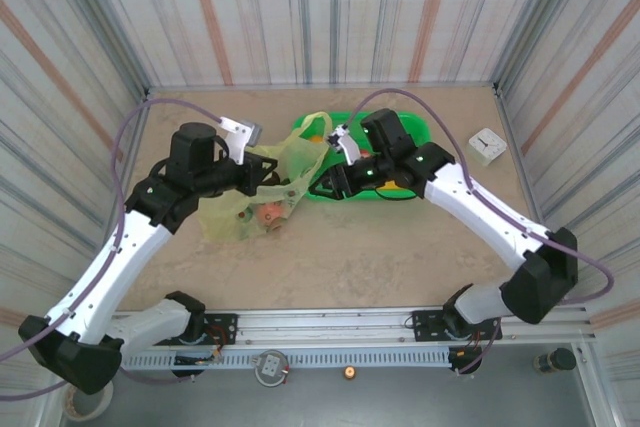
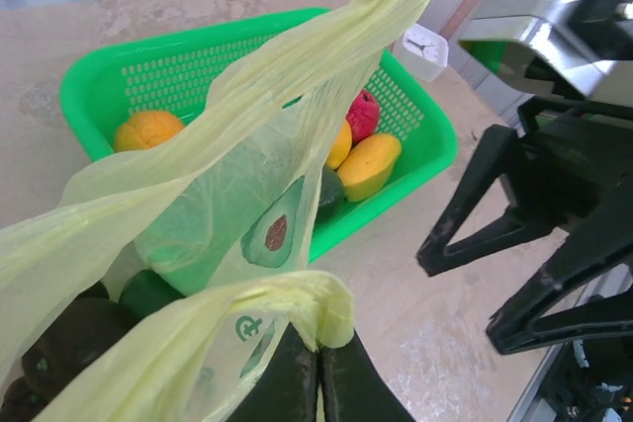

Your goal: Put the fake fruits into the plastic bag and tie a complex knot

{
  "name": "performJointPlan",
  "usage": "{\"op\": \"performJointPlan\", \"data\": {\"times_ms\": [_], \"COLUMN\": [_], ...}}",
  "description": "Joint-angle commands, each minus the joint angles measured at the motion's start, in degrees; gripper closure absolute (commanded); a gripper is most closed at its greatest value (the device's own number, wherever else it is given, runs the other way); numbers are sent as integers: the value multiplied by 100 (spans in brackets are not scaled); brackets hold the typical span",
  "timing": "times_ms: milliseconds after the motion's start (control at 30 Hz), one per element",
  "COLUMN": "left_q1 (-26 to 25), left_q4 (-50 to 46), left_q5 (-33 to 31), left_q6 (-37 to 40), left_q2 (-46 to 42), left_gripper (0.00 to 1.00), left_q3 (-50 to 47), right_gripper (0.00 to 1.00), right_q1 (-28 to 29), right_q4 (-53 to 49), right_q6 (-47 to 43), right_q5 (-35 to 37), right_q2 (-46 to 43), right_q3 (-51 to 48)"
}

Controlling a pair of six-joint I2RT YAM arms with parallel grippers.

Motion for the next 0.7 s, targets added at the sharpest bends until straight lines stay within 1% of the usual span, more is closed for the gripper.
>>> {"op": "performJointPlan", "data": {"times_ms": [0,67,100,133,167,200,267,333,433,533,667], "left_q1": [40,26,11,-8,-30,-39,-40,-40,-40,-1,48], "left_q4": [374,504,548,580,608,648,780,913,1052,1139,1270], "left_q5": [439,626,637,618,569,534,509,559,600,576,598], "left_q6": [-63,-104,-105,-85,-47,-22,-16,-18,0,22,-22], "left_q2": [-169,-153,-152,-150,-154,-154,-137,-114,-117,-192,-318], "left_gripper": [100,100,100,100,100,100,100,100,100,100,100], "left_q3": [-129,-142,-134,-134,-130,-138,-202,-282,-452,-635,-826], "right_gripper": [49,52,52,50,47,46,40,38,35,33,31], "right_q1": [-468,-875,-1083,-1230,-1352,-1423,-1524,-1656,-1752,-1748,-1752], "right_q4": [251,394,361,221,-39,-261,-719,-988,-1154,-1154,-1426], "right_q6": [196,430,530,584,603,595,610,763,1004,1210,1531], "right_q5": [520,906,1134,1488,2007,2366,3109,3370,3490,3756,4149], "right_q2": [-575,-768,-772,-699,-559,-388,85,622,1281,1751,2438], "right_q3": [-388,-632,-686,-673,-587,-478,-179,109,505,812,1351]}}
